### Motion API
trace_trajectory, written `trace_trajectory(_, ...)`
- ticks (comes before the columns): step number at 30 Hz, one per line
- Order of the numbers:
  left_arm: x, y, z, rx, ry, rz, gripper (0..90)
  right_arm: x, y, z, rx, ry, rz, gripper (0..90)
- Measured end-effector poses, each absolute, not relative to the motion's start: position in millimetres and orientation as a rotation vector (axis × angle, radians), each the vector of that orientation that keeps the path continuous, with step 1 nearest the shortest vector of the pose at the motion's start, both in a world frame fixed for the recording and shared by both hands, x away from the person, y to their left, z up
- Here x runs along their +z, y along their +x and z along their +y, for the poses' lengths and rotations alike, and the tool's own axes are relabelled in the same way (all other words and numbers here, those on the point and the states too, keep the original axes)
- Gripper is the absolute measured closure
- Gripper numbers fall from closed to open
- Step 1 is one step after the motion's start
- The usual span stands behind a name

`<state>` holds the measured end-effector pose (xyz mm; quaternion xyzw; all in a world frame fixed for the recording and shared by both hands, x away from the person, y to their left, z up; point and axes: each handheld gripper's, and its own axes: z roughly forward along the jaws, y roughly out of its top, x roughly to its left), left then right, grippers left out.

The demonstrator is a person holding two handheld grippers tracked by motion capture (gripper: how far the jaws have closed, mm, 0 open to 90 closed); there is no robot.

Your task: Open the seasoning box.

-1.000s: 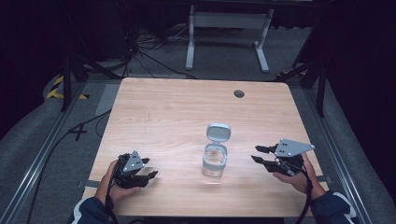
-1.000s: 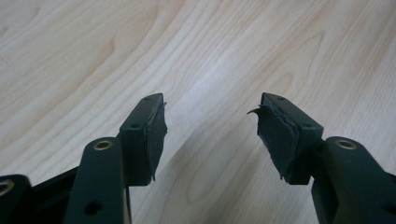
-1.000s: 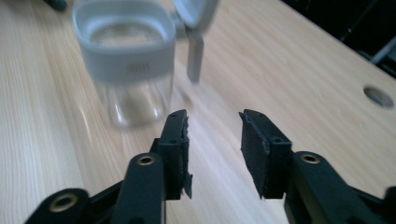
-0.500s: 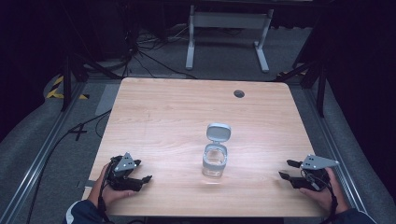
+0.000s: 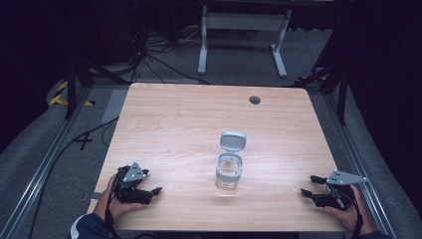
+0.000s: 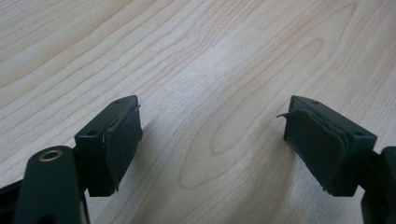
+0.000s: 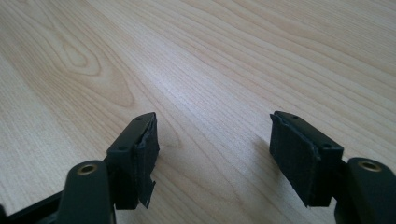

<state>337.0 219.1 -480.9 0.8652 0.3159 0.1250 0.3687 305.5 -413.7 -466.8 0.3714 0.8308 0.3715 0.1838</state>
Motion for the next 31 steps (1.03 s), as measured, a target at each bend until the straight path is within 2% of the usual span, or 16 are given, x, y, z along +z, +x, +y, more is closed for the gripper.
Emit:
trace_trajectory(25,-481.7,337.6,219.1,0.343,2.207,0.846,16.7,-467.4,307.0,-413.2,1.005,1.104,2.309,19.8)
trace_trajectory(31,-481.8,338.7,218.8,0.355,2.194,0.884,16.0,-467.3,305.3,-412.5,0.998,1.109,2.300,19.5)
